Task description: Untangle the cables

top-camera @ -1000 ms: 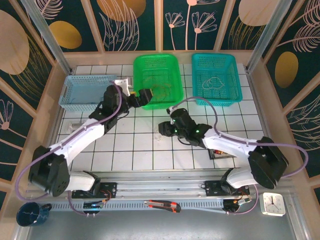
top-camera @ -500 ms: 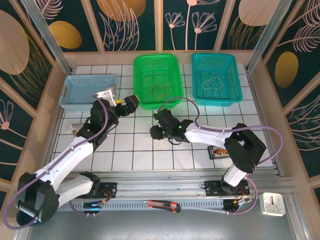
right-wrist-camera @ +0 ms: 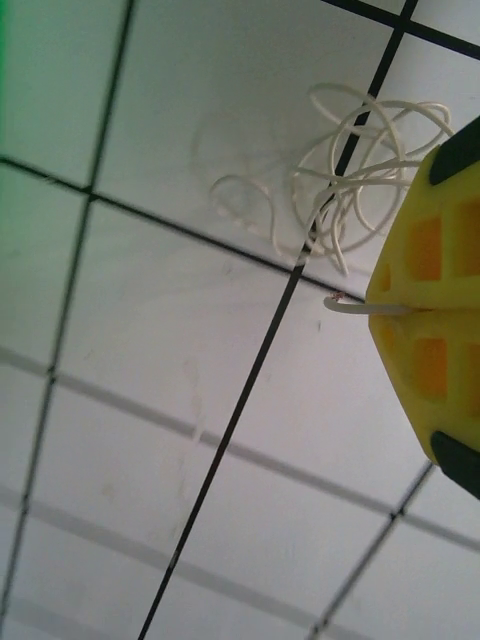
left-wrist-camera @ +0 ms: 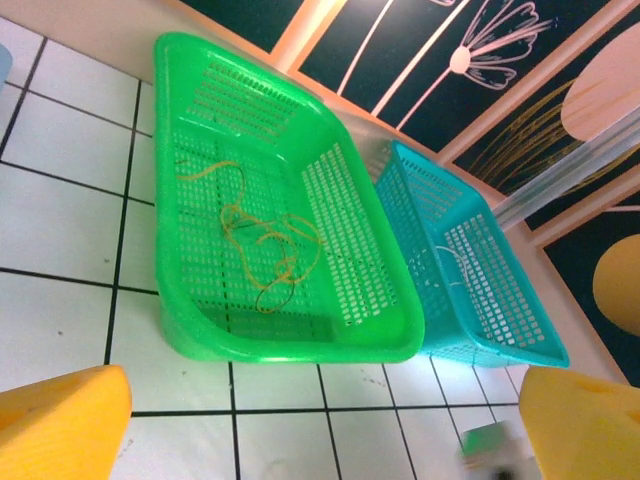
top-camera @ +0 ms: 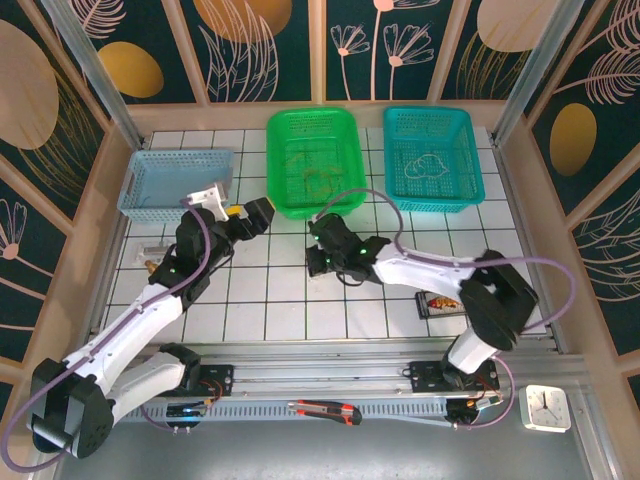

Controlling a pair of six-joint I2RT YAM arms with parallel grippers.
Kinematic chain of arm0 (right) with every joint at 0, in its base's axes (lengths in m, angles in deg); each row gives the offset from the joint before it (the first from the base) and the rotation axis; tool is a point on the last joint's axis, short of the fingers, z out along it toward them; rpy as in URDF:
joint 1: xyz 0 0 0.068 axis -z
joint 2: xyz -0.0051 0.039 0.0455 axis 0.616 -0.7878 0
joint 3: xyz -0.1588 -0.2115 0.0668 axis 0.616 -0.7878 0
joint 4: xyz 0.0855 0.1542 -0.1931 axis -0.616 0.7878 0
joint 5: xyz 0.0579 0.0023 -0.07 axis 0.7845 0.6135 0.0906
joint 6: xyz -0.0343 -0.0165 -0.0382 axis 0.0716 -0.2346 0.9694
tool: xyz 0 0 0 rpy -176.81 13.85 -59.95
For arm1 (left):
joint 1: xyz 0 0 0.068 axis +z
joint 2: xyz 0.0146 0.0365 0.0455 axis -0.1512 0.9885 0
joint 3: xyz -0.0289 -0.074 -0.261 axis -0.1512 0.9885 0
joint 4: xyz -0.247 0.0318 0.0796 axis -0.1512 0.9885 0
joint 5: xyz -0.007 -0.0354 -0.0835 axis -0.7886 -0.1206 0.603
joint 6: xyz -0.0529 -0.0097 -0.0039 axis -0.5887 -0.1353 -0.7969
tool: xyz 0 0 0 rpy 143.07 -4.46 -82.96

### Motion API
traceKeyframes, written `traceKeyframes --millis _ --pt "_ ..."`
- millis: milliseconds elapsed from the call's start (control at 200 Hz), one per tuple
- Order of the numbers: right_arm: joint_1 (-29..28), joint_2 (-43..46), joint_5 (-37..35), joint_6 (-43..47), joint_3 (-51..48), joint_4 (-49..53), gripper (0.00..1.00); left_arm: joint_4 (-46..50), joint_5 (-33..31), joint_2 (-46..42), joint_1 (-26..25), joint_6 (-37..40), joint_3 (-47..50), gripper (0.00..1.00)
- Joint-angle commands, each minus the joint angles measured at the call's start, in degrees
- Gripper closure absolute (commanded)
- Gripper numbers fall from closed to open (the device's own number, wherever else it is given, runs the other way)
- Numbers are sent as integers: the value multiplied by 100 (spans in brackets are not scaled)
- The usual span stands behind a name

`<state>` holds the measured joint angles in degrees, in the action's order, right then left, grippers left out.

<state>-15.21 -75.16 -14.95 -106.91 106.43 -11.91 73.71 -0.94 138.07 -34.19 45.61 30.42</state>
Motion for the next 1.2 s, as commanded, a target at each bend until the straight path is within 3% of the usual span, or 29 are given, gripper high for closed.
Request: traceKeyframes --millis 0,190,540,706,936,1196 --pt "171 891 477 -4 -49 -436 100 -396 439 -27 30 48 215 1" --pt "613 1537 1174 -146 -258 -817 100 -817 1170 226 27 29 454 1" --pt "892 1795 1336 -193 -330 -965 100 -1607 1982 479 3 -130 909 1" --pt "905 1784 1323 -199 -342 -979 100 -1915 2050 471 -205 208 1200 1" --pt "913 1782 1423 -251 -263 -968 100 -2399 1785 582 -939 896 1461 1" --pt "909 1775 1550 -346 -222 -1012 100 -3008 1891 832 -1131 1045 1432 2"
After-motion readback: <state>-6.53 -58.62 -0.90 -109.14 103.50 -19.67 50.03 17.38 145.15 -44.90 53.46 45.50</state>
